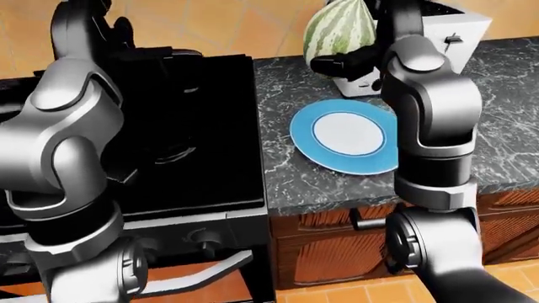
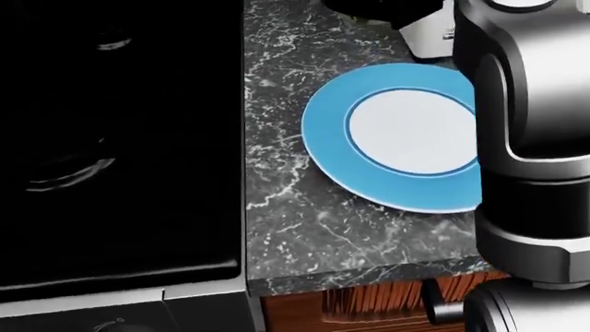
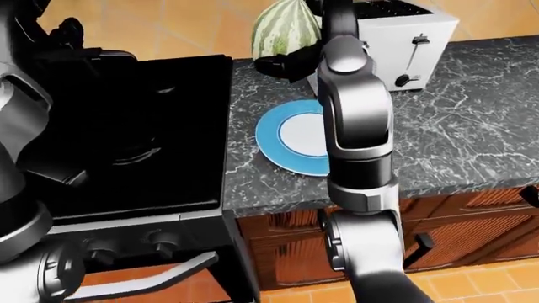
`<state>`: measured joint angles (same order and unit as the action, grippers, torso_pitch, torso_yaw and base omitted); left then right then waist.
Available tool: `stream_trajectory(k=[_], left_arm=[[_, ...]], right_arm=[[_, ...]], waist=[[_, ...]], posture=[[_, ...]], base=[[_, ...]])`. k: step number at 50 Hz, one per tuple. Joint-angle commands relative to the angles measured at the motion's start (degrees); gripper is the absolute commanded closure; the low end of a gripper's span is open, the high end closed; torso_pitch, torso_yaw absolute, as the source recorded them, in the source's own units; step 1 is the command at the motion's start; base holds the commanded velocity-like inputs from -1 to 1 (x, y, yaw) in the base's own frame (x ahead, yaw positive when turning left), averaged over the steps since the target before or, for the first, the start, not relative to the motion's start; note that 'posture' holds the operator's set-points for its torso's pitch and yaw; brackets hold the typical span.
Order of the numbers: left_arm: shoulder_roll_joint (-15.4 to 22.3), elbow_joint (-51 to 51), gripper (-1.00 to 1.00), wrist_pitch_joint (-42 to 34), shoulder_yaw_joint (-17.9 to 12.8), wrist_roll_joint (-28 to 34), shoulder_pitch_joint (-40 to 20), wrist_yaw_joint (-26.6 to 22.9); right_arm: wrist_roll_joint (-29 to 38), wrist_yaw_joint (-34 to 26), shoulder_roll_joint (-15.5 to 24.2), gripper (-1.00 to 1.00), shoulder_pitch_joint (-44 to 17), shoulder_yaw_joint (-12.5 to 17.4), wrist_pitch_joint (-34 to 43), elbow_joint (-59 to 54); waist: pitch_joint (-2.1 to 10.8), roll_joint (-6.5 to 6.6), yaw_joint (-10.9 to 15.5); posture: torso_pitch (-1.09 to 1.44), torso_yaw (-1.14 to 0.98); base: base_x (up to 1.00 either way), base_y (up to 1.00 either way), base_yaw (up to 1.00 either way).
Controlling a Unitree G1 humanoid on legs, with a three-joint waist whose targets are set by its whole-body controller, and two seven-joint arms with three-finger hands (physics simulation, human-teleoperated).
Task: Pick the squash from the plate and place it in the pan.
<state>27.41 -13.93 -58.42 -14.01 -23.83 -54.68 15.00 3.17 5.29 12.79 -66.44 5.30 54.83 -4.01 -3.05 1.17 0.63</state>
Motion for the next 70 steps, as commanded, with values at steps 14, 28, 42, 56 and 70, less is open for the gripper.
stream_trajectory(k=[14,28,42,56,70], left_arm=[[1.1,-1.9,-1.0,2.35,-1.53,0.62,-2.1,0.55],[1.09,-2.18,-1.0,2.26,-1.61,0.46,-1.99,0.61],[1.41,-2.09,-1.0,2.32,-1.76,0.03,-2.15,0.85],[1.88,-1.87,-1.0,2.38,-1.93,-0.43,-2.44,1.3],[2.07,-1.92,-1.0,2.26,-1.93,-0.66,-2.44,1.39]], right_arm=[[-0.69,-0.23,-0.21,1.0,-2.87,-0.2,-4.24,2.84],[-1.18,1.03,0.06,1.0,-2.76,0.16,-4.73,2.41],[-1.34,1.23,1.1,1.0,-3.99,0.46,-4.85,0.62],[-0.16,-0.13,1.04,1.0,-6.09,-0.24,-1.01,3.81],[0.12,-0.19,0.73,1.0,-5.66,-0.14,-1.39,3.68]], waist=[[1.4,-1.41,1.43],[-0.4,0.55,-1.78],[2.68,0.29,-0.77],[2.32,3.2,-1.24],[2.04,-1.04,-1.44]], posture=[[0.0,0.0],[0.0,0.0],[0.0,0.0],[0.0,0.0],[0.0,0.0]], base=[[0.0,0.0,0.91],[0.0,0.0,0.36],[0.0,0.01,0.0],[0.0,0.33,0.0],[0.0,0.41,0.0]])
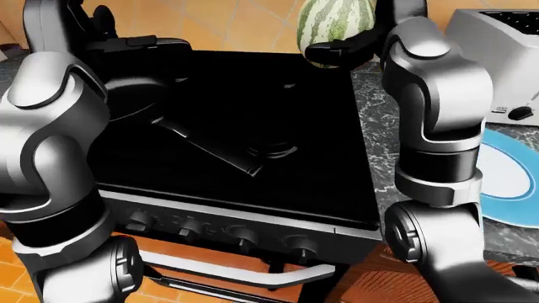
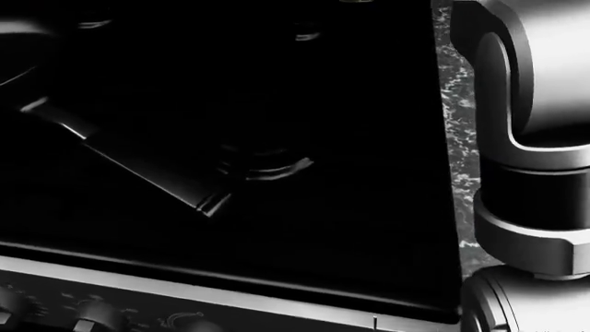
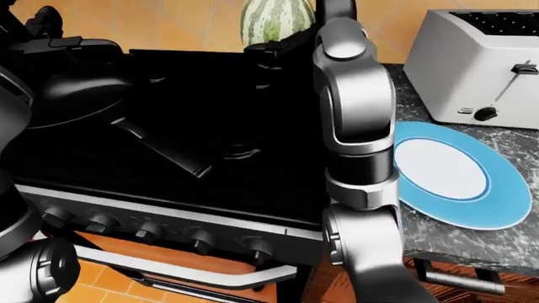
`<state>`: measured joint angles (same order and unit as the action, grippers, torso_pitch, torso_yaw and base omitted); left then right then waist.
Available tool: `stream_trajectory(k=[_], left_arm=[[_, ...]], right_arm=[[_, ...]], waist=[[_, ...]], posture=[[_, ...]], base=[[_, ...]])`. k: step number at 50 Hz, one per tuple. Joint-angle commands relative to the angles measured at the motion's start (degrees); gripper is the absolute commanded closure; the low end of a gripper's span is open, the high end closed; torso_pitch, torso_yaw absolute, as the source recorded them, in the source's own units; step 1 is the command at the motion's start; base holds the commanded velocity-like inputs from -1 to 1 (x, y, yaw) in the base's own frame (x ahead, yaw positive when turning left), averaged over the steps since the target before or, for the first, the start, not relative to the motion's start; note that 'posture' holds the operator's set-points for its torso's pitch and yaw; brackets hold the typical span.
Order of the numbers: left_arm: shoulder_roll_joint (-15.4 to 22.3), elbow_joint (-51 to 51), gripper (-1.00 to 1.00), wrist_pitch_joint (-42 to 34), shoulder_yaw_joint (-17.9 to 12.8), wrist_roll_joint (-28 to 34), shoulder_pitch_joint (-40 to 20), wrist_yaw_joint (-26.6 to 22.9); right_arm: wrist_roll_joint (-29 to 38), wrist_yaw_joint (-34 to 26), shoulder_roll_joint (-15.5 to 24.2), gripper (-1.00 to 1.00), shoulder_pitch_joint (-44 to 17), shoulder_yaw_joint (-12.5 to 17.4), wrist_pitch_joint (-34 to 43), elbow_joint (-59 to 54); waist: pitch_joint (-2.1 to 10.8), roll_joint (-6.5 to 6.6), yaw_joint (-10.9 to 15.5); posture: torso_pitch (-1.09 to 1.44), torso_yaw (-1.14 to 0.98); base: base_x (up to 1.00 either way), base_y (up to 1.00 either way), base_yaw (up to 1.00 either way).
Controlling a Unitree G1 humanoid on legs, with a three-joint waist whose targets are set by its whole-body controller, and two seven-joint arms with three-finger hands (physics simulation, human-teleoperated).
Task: Pick the squash from the plate and place it in the pan.
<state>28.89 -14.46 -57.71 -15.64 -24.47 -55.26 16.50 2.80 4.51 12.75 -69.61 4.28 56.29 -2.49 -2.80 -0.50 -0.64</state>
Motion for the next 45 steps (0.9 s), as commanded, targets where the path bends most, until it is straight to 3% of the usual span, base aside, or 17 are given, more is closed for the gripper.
stream_trajectory(k=[1,2,4,6,9,13,15,16,18,22,27,33,39,41,42,43,45], left_arm=[[0.59,-1.38,-1.0,1.58,-0.3,-0.01,-1.84,-0.11],[0.61,-1.4,-1.0,1.51,-0.33,-0.04,-1.89,-0.08],[0.6,-1.39,-1.0,1.58,-0.37,-0.05,-1.87,-0.05],[0.64,-1.39,-1.0,1.46,-0.42,-0.12,-1.98,0.01],[0.75,-1.52,-1.0,1.29,-0.56,-0.31,-2.15,0.14],[0.81,-1.4,-1.0,1.47,-0.55,-0.45,-2.08,0.21],[0.84,-1.45,-1.0,1.33,-0.53,-0.54,-2.14,0.3],[0.88,-1.46,-1.0,1.31,-0.54,-0.57,-2.13,0.31],[0.9,-1.38,-1.0,1.4,-0.51,-0.57,-2.08,0.29],[0.93,-1.31,-1.0,1.46,-0.46,-0.57,-2.02,0.27],[0.95,-1.16,-1.0,1.65,-0.39,-0.5,-1.95,0.24],[0.86,-1.12,-1.0,1.76,-0.32,-0.37,-1.93,0.21],[0.89,-1.3,-1.0,1.76,-0.5,-0.41,-1.72,0.17],[0.93,-1.37,-1.0,1.7,-0.52,-0.45,-1.71,0.18],[0.94,-1.4,-1.0,1.6,-0.54,-0.47,-1.76,0.22],[0.94,-1.43,-1.0,1.56,-0.53,-0.5,-1.78,0.22],[0.95,-1.46,-1.0,1.57,-0.51,-0.51,-1.75,0.22]], right_arm=[[0.46,0.62,0.71,1.0,-2.54,0.92,-2.79,2.14],[0.46,0.67,0.68,1.0,-2.46,0.95,-2.97,1.99],[0.45,0.69,0.7,1.0,-2.28,0.94,-2.9,2.05],[0.53,0.45,1.02,1.0,-2.68,0.87,-2.12,2.34],[0.71,0.09,1.1,1.0,-2.67,0.63,-1.05,3.26],[1.26,-0.5,1.25,1.0,-2.58,0.44,0.97,5.16],[1.42,-0.46,0.96,1.0,-2.13,0.55,1.1,5.72],[1.45,-0.49,0.89,1.0,-2.08,0.58,0.97,5.64],[1.51,-0.49,0.85,1.0,-2.3,0.67,1.14,5.63],[1.58,-0.64,0.98,1.0,-2.56,0.8,1.22,5.39],[1.62,-0.59,0.94,1.0,-2.66,0.89,0.71,4.93],[1.46,-0.51,1.07,1.0,-2.9,1.02,0.08,4.16],[1.43,-0.38,1.0,1.0,-2.82,0.9,-0.53,3.54],[1.43,-0.37,1.06,1.0,-2.85,0.94,-0.39,3.61],[1.43,-0.35,1.07,1.0,-2.93,0.96,-0.23,3.69],[1.44,-0.34,1.1,1.0,-2.99,0.94,-0.1,3.78],[1.39,-0.31,1.08,1.0,-2.96,0.99,-0.22,3.79]], waist=[[1.8,-0.12,-0.13],[1.99,-1.32,-0.04],[2.12,-0.34,-0.2],[2.77,-1.51,0.17],[2.77,-0.71,0.44],[1.54,2.73,0.17],[2.55,7.24,-0.09],[2.55,5.52,-0.16],[1.44,5.26,-0.08],[1.11,2.21,-0.12],[1.97,-1.23,0.1],[3.36,-1.57,0.69],[1.93,2.21,1.56],[2.33,6.13,1.39],[3.21,9.81,1.53],[2.54,6.02,1.64],[3.27,6.61,1.98]], posture=[[0.0,0.0],[0.0,0.0],[0.0,0.0],[0.0,0.0],[0.0,0.0],[0.0,0.0],[0.0,0.0],[0.0,0.0],[0.0,0.0],[0.0,0.0],[0.0,0.0],[0.0,0.0],[0.0,0.0],[0.0,0.0],[0.0,0.0],[0.0,0.0],[0.0,0.0]], base=[[0.0,0.41,0.0],[0.0,0.4,0.0],[0.0,0.41,0.0],[0.0,0.41,0.0],[0.0,0.41,0.0],[0.0,0.41,0.0],[0.0,0.5,0.0],[0.0,0.55,0.0],[0.0,0.55,0.0],[-0.03,0.57,0.0],[-0.38,0.59,0.0],[-0.45,0.58,0.0],[-0.43,0.58,0.0],[-0.43,0.59,0.0],[-0.52,0.59,0.0],[-0.53,0.59,0.0],[-0.53,0.59,0.0]])
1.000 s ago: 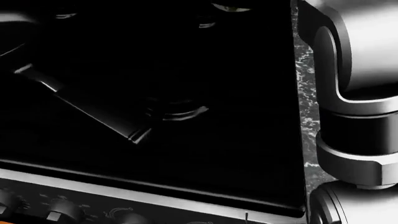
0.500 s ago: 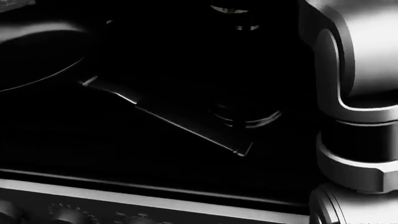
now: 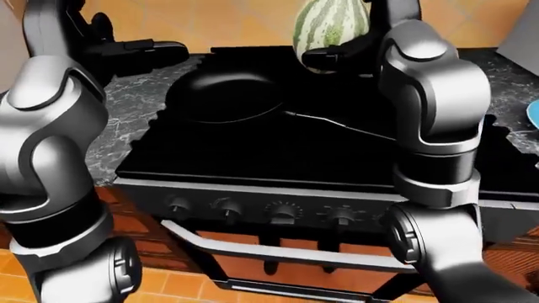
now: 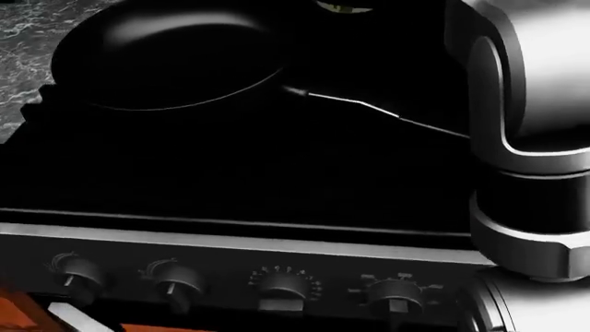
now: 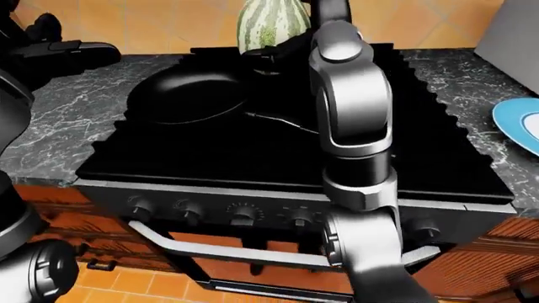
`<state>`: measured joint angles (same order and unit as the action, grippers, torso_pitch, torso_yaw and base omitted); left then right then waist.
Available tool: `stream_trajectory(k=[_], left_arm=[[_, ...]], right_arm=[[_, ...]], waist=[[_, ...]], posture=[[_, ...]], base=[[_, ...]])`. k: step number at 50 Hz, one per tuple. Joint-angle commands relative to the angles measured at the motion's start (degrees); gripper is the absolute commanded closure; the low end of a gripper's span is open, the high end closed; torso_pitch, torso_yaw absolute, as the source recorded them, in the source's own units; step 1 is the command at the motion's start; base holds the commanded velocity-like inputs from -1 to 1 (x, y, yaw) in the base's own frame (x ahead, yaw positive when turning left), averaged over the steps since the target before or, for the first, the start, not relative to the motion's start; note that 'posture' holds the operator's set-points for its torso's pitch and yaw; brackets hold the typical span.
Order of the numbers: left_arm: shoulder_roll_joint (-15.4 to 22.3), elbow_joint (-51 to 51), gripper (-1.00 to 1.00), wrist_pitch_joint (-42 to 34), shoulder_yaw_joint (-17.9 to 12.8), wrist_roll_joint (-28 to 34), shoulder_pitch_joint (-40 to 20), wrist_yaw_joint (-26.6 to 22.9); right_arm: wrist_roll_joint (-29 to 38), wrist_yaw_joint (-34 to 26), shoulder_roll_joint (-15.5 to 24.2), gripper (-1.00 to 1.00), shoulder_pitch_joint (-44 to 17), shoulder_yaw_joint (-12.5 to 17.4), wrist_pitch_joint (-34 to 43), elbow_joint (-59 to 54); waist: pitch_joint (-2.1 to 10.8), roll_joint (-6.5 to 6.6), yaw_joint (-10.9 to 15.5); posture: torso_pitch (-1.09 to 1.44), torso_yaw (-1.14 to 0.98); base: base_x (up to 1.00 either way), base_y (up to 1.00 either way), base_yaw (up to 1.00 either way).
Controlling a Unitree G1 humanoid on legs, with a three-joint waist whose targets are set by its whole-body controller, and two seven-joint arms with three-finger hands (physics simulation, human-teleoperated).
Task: Pick the squash from the plate and place it in the pan.
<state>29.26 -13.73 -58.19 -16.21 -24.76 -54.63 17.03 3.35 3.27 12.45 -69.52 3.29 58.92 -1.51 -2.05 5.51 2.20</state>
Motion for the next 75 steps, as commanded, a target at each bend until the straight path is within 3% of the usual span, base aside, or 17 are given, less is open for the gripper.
stream_trajectory(k=[1,17,22,23,25,28,34,39,43,44,46,50,53,54,56,66,75], left_arm=[[0.59,-2.21,-1.0,1.98,0.08,-0.23,-2.43,-0.29],[0.35,-2.2,-1.0,2.08,0.24,-0.02,-2.41,-0.29],[0.36,-2.24,-1.0,1.96,0.18,-0.04,-2.44,-0.36],[0.35,-2.17,-1.0,2.04,0.2,-0.02,-2.42,-0.4],[0.34,-2.11,-1.0,2.13,0.23,0.01,-2.38,-0.44],[0.32,-2.09,-1.0,2.15,0.27,0.06,-2.36,-0.46],[0.26,-2.11,-1.0,2.16,0.29,0.15,-2.29,-0.51],[0.26,-2.02,-1.0,2.13,0.34,0.2,-2.41,-0.54],[0.23,-2.05,-1.0,2.15,0.34,0.24,-2.44,-0.61],[0.23,-2.09,-1.0,2.14,0.35,0.25,-2.42,-0.62],[0.22,-2.21,-1.0,2.01,0.28,0.22,-2.44,-0.57],[0.29,-2.19,-1.0,1.99,0.17,0.19,-2.49,-0.54],[0.31,-2.18,-1.0,1.97,0.14,0.13,-2.51,-0.52],[0.32,-2.17,-1.0,1.99,0.15,0.13,-2.51,-0.52],[0.28,-2.28,-1.0,2.0,0.26,0.13,-2.43,-0.53],[0.24,-2.25,-1.0,2.16,0.28,0.2,-2.33,-0.6],[0.31,-2.17,-1.0,2.12,0.14,0.15,-2.37,-0.58]], right_arm=[[0.85,0.93,1.41,1.0,-3.02,1.98,-2.97,2.77],[-0.16,1.85,2.08,1.0,-1.27,2.83,-5.75,0.61],[-0.58,2.16,2.41,1.0,-1.36,3.03,-6.9,-0.62],[-0.57,2.26,2.51,1.0,-1.2,2.97,-7.35,-1.0],[-0.72,2.46,2.57,1.0,-1.28,3.07,-7.32,-1.2],[-1.0,2.61,2.67,1.0,-1.1,3.13,-7.5,-1.32],[-1.45,2.8,2.77,1.0,-1.19,3.13,-7.61,-1.14],[-1.72,3.0,2.8,1.0,-1.21,3.12,-8.11,-1.55],[-1.88,3.01,2.89,1.0,-1.28,3.11,-8.2,-1.64],[-1.9,3.01,2.89,1.0,-1.3,3.08,-8.19,-1.64],[-1.95,2.99,2.89,1.0,-1.24,3.01,-8.2,-1.61],[-2.01,3.02,2.75,1.0,-1.03,2.91,-8.23,-1.49],[-2.04,2.92,2.71,1.0,-0.82,2.89,-8.72,-1.77],[-2.05,2.92,2.71,1.0,-0.81,2.91,-8.78,-1.78],[-2.08,3.01,2.67,1.0,-0.7,2.97,-8.74,-1.65],[-2.38,3.19,2.72,1.0,-0.43,2.98,-8.82,-1.44],[-2.39,2.98,2.86,1.0,-0.89,2.92,-8.75,-1.73]], waist=[[2.78,-0.18,-0.97],[-2.93,-6.96,-1.36],[-3.04,-11.59,-0.42],[-4.0,-9.33,-1.24],[-0.56,-10.54,-0.48],[0.53,-9.63,-1.02],[0.18,-0.18,-2.53],[-0.3,-3.74,-2.75],[0.57,-9.6,-2.13],[-0.05,-6.84,-2.5],[0.07,-7.42,-2.25],[-0.44,-4.05,-2.48],[0.43,1.35,-3.03],[0.01,-0.73,-2.67],[-1.57,-0.22,-2.98],[0.71,-7.62,-1.98],[0.66,-5.27,-2.01]], posture=[[0.0,0.0],[0.0,0.0],[0.0,0.0],[0.0,0.0],[0.0,0.0],[0.0,0.0],[0.0,0.0],[0.0,0.0],[0.0,0.0],[0.0,0.0],[0.0,0.0],[0.0,0.0],[0.0,0.0],[0.0,0.0],[0.0,0.0],[0.0,0.0],[0.0,0.0]], base=[[-0.49,0.51,0.0],[-0.01,0.02,0.0],[0.0,0.0,0.0],[0.0,0.0,0.0],[0.0,0.0,0.0],[0.0,0.0,0.0],[0.09,0.01,0.0],[0.19,0.09,0.0],[0.19,0.09,0.0],[0.2,0.06,0.0],[0.2,0.05,0.0],[0.2,0.04,0.0],[0.19,0.05,0.0],[0.2,0.05,0.0],[0.09,0.0,0.0],[0.07,0.0,0.0],[0.14,0.0,0.0]])
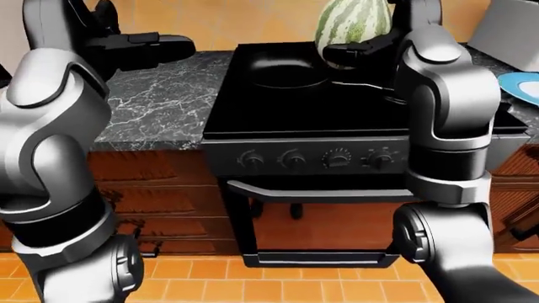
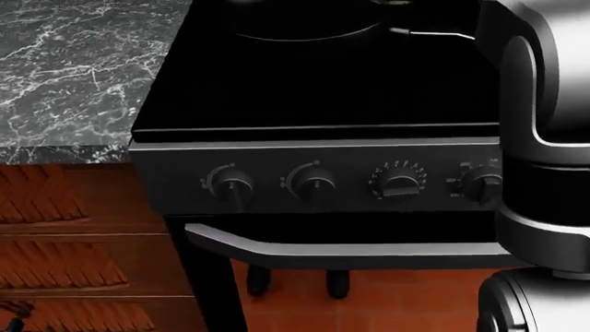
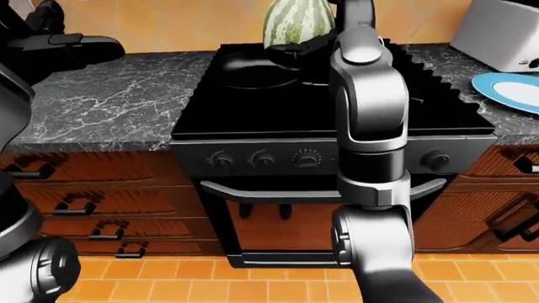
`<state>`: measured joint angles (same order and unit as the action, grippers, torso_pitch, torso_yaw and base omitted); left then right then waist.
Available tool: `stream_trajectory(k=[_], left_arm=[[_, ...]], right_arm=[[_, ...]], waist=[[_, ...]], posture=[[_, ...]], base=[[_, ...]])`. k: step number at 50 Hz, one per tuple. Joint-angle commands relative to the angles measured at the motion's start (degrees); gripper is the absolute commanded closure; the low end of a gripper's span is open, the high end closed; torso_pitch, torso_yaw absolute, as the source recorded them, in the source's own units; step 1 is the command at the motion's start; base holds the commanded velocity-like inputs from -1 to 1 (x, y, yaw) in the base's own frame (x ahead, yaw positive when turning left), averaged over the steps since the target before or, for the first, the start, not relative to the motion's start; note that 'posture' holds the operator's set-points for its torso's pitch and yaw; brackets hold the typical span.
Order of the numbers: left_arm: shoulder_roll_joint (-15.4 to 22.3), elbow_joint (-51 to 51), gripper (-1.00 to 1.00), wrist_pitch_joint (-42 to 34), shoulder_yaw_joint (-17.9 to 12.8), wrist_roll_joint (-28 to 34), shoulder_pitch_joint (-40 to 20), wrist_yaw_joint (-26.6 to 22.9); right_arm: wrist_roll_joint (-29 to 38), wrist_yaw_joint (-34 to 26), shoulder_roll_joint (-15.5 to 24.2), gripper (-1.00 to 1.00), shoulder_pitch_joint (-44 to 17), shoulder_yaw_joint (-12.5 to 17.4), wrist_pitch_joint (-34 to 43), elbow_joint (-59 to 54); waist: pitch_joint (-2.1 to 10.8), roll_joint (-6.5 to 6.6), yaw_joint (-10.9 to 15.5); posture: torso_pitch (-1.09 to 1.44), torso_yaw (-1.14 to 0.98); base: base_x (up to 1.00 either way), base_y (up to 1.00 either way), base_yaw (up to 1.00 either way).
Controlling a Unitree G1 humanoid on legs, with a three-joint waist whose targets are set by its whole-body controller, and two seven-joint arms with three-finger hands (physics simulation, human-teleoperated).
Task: Pick the squash from the plate and place it in the pan.
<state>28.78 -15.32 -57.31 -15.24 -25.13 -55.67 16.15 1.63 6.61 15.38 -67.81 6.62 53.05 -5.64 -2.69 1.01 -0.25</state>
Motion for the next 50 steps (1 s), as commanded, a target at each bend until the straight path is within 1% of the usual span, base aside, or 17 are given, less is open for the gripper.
stream_trajectory(k=[1,5,6,8,16,19,20,22,28,32,33,35,40,42,44,45,50], left_arm=[[0.79,-0.52,-1.0,1.3,-0.82,0.53,-1.33,0.31],[0.87,-0.45,-1.0,1.25,-0.91,0.44,-1.4,0.35],[0.89,-0.47,-1.0,1.23,-0.91,0.42,-1.39,0.37],[0.95,-0.57,-1.0,1.2,-0.98,0.33,-1.37,0.4],[1.02,-0.61,-1.0,1.08,-0.92,0.19,-1.48,0.56],[0.97,-0.64,-1.0,1.2,-0.87,0.2,-1.35,0.59],[0.96,-0.67,-1.0,1.14,-0.88,0.17,-1.39,0.61],[1.01,-0.8,-1.0,0.95,-0.97,0.07,-1.46,0.67],[1.02,-0.45,-1.0,1.33,-0.86,0.16,-1.47,0.63],[1.07,-0.56,-1.0,1.1,-0.9,0.07,-1.59,0.67],[1.06,-0.56,-1.0,1.13,-0.89,0.07,-1.56,0.68],[1.06,-0.63,-1.0,1.06,-0.91,0.03,-1.58,0.7],[1.13,-0.53,-1.0,1.17,-0.92,0.0,-1.55,0.68],[1.13,-0.55,-1.0,1.07,-0.96,-0.05,-1.59,0.75],[1.18,-0.67,-1.0,0.98,-1.04,-0.13,-1.53,0.79],[1.17,-0.69,-1.0,0.97,-1.01,-0.14,-1.51,0.82],[1.19,-0.5,-1.0,1.05,-0.97,-0.17,-1.58,0.82]], right_arm=[[-0.67,-0.38,-0.09,1.0,-2.6,-0.43,-2.88,2.4],[-0.58,-0.42,-0.06,1.0,-3.07,-0.48,-2.68,2.26],[-0.55,-0.4,-0.09,1.0,-2.98,-0.47,-2.69,2.3],[-0.54,-0.41,-0.09,1.0,-3.12,-0.47,-2.31,2.61],[-0.48,-0.34,-0.32,1.0,-2.66,-0.49,-2.49,2.69],[-0.49,-0.38,-0.27,1.0,-2.55,-0.45,-2.58,2.73],[-0.48,-0.36,-0.3,1.0,-2.5,-0.47,-2.55,2.79],[-0.51,-0.36,-0.36,1.0,-2.48,-0.47,-2.54,2.83],[-0.51,-0.32,-0.44,1.0,-2.45,-0.5,-2.87,2.55],[-0.51,-0.29,-0.44,1.0,-2.53,-0.51,-2.6,2.76],[-0.52,-0.28,-0.44,1.0,-2.5,-0.47,-2.66,2.74],[-0.52,-0.28,-0.48,1.0,-2.43,-0.54,-2.65,2.78],[-0.49,-0.28,-0.45,1.0,-2.61,-0.5,-2.4,2.94],[-0.47,-0.32,-0.39,1.0,-2.75,-0.56,-2.19,3.0],[-0.52,-0.32,-0.27,1.0,-3.09,-0.37,-1.95,3.06],[-0.55,-0.31,-0.29,1.0,-3.24,-0.42,-1.86,3.1],[-0.55,-0.47,-0.14,1.0,-3.49,-0.51,-2.17,2.66]], waist=[[0.94,-0.22,0.3],[1.64,4.44,-0.59],[2.34,4.66,-1.08],[1.15,4.43,-0.71],[1.3,0.11,0.22],[2.11,-4.18,0.74],[1.75,-2.38,0.56],[1.68,-3.04,0.56],[1.08,0.09,0.2],[2.17,5.64,-0.61],[1.85,3.25,-0.3],[1.8,4.27,-0.4],[1.92,1.48,-0.02],[-0.02,-0.09,0.71],[0.6,-3.34,1.26],[-0.28,-0.9,1.18],[0.74,0.21,0.2]], posture=[[0.0,0.0],[0.0,0.0],[0.0,0.0],[0.0,0.0],[0.0,0.0],[0.0,0.0],[0.0,0.0],[0.0,0.0],[0.0,0.0],[0.0,0.0],[0.0,0.0],[0.0,0.0],[0.0,0.0],[0.0,0.0],[0.0,0.0],[0.0,0.0],[0.0,0.0]], base=[[0.14,0.0,0.0],[0.13,0.0,0.0],[0.12,0.0,0.0],[0.13,0.0,0.0],[0.14,0.0,0.0],[0.13,0.0,0.0],[0.14,0.0,0.0],[0.13,0.0,0.0],[0.14,0.0,0.0],[0.11,0.0,0.0],[0.09,0.0,0.0],[0.09,0.0,0.0],[0.07,0.0,0.0],[0.05,0.0,0.0],[0.02,0.0,0.0],[0.02,0.0,0.0],[0.0,0.0,0.0]])
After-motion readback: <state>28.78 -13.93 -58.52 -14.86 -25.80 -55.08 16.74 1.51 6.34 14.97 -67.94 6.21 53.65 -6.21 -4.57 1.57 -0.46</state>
